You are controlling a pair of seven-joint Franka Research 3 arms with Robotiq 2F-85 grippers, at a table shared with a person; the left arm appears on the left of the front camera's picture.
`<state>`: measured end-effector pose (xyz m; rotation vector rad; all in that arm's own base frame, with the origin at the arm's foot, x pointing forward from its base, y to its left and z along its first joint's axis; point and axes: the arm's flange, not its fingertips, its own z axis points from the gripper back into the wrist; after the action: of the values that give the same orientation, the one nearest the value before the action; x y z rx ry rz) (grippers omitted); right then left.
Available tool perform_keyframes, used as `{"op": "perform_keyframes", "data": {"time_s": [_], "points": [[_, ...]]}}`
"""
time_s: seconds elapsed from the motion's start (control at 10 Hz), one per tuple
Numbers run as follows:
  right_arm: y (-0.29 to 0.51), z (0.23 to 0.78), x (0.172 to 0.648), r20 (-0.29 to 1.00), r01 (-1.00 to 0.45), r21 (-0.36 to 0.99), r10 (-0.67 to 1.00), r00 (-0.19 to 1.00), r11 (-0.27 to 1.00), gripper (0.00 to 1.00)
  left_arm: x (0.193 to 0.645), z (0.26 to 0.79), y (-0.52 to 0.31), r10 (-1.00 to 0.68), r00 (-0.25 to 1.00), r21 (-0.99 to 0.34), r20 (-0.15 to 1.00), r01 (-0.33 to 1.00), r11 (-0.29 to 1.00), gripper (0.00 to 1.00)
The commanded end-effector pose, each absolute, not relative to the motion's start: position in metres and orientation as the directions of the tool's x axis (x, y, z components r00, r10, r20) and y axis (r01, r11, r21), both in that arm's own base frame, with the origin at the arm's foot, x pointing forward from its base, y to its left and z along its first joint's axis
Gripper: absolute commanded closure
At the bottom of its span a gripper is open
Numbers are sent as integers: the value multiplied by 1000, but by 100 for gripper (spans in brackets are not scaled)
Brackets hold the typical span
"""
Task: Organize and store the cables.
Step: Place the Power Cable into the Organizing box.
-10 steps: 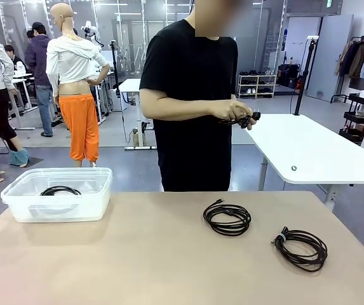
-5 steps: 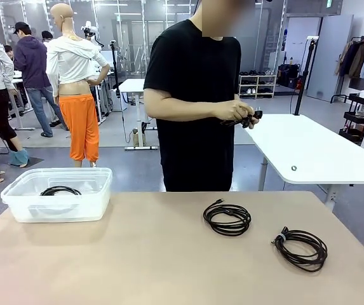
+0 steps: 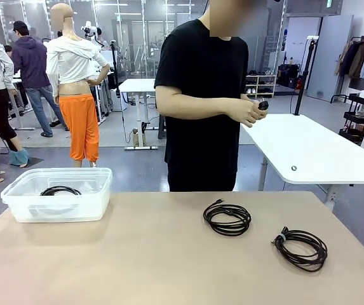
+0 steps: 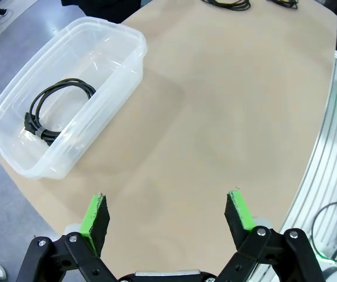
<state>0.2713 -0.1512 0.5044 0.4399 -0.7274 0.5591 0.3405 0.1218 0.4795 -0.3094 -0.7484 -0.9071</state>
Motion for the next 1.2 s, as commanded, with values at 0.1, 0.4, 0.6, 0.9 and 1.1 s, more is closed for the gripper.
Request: {"op": "perform_keyframes", "data": {"time_s": [0.1,0.4,0.6,0.9,1.1], "points": [[-153,506,270,727,-628,177,330,602,758,0,343,479,121,-595,403,61,695,792,608,0],[-151,504,271,721,-614,181,321,614,768,0,343,479,121,-595,403,61,695,792,608,0],[-151,504,271,721,-614,181,321,614,768,0,343,479,121,-595,403,61,695,792,608,0],[-151,504,271,721,-614,181,321,614,768,0,343,479,121,-595,403,61,695,792,608,0],[-151,504,271,721,-614,181,321,614,768,0,343,479,121,-595,403,61,695,792,608,0]]}}
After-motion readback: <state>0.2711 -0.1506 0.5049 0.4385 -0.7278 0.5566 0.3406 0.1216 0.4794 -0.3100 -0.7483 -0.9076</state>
